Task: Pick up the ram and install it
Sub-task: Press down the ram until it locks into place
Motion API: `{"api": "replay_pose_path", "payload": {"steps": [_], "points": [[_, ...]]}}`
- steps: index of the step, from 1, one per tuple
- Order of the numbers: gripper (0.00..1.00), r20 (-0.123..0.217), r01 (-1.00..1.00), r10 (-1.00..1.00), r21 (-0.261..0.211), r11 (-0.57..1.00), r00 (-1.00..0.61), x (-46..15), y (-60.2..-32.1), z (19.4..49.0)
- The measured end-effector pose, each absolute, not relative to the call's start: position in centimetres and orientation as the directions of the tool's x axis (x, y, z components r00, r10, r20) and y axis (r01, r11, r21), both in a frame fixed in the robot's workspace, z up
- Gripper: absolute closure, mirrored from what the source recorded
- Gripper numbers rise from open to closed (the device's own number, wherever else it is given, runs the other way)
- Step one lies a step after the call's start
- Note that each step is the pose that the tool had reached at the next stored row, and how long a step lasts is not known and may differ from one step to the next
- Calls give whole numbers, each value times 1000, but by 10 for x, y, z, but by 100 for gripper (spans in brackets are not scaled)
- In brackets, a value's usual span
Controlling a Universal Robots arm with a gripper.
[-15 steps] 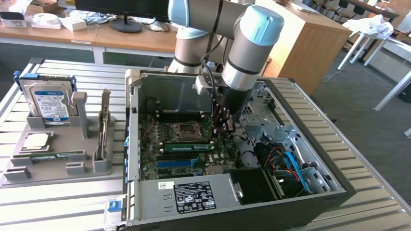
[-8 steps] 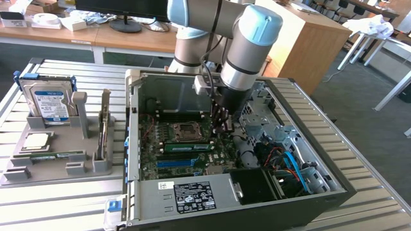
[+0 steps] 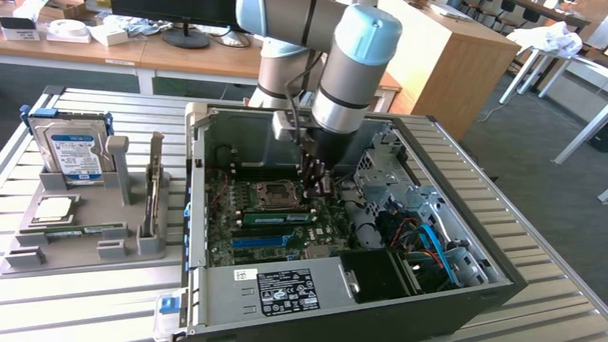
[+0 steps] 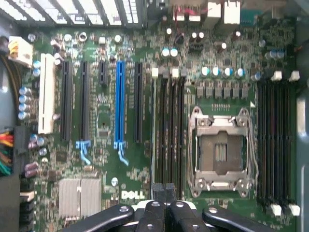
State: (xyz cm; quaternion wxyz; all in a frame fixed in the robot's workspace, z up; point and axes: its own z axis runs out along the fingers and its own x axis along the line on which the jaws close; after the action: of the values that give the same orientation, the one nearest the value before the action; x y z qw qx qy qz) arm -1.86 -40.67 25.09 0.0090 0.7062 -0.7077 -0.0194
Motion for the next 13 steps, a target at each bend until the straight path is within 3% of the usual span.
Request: {"api": "replay_pose_path", "payload": {"steps": [13], "points": [[90, -15, -1000, -1000, 29, 2, -2, -54, -407, 251]]}}
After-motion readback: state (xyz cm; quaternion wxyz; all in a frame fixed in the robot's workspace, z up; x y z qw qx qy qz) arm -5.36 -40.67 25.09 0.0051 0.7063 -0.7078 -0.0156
